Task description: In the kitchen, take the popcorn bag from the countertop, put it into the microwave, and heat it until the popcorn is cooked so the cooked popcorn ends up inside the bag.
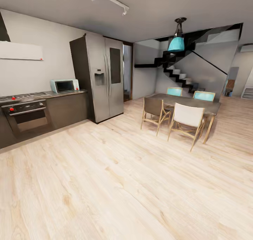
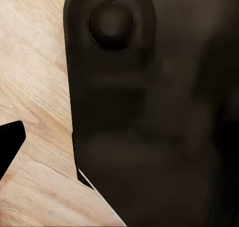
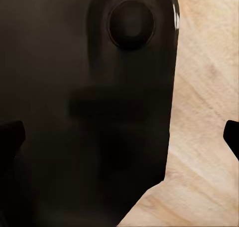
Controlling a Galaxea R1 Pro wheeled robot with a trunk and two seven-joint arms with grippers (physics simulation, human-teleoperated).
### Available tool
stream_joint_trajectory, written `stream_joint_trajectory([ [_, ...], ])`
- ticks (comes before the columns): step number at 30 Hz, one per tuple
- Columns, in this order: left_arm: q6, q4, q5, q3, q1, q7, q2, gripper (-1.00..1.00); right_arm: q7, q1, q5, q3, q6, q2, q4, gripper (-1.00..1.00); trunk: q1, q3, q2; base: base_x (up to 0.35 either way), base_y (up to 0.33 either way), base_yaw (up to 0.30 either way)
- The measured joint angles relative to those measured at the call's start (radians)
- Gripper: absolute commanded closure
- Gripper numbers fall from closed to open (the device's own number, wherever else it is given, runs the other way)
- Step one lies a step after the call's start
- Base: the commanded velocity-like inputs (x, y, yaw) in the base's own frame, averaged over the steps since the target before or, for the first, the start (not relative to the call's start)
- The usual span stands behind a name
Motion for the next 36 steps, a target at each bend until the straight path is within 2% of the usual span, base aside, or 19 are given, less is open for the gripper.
stream_joint_trajectory([
  [3, -0.015, -0.017, 0.015, 0.015, -0.002, -0.001, -0.004, -1.0, 0.001, -0.001, 0.003, 0.013, 0.002, 0.0, 0.002, -1.0, 0.0, 0.0, 0.0, 0.0, 0.0, 0.0],
  [8, -0.042, -0.045, 0.015, 0.017, -0.002, -0.001, -0.004, -1.0, -0.001, -0.001, 0.005, 0.013, -0.001, 0.0, 0.001, -1.0, 0.0, 0.0, 0.0, 0.055, 0.0, 0.0],
  [12, -0.065, -0.068, 0.018, 0.013, -0.001, -0.001, -0.004, -1.0, -0.001, -0.001, 0.005, 0.013, -0.004, 0.002, 0.001, -1.0, -0.001, 0.0, 0.0, 0.294, 0.0, 0.0],
  [20, -0.063, -0.072, 0.021, 0.013, -0.001, -0.001, -0.003, -1.0, -0.001, -0.001, 0.003, 0.011, -0.005, 0.004, 0.001, -1.0, -0.001, 0.0, 0.0, 0.328, 0.0, 0.01],
  [36, -0.057, -0.07, 0.022, 0.014, -0.001, 0.004, -0.004, -1.0, -0.003, -0.001, -0.001, 0.011, -0.035, 0.003, 0.001, -1.0, -0.001, 0.0, 0.0, 0.33, 0.0, 0.256],
])
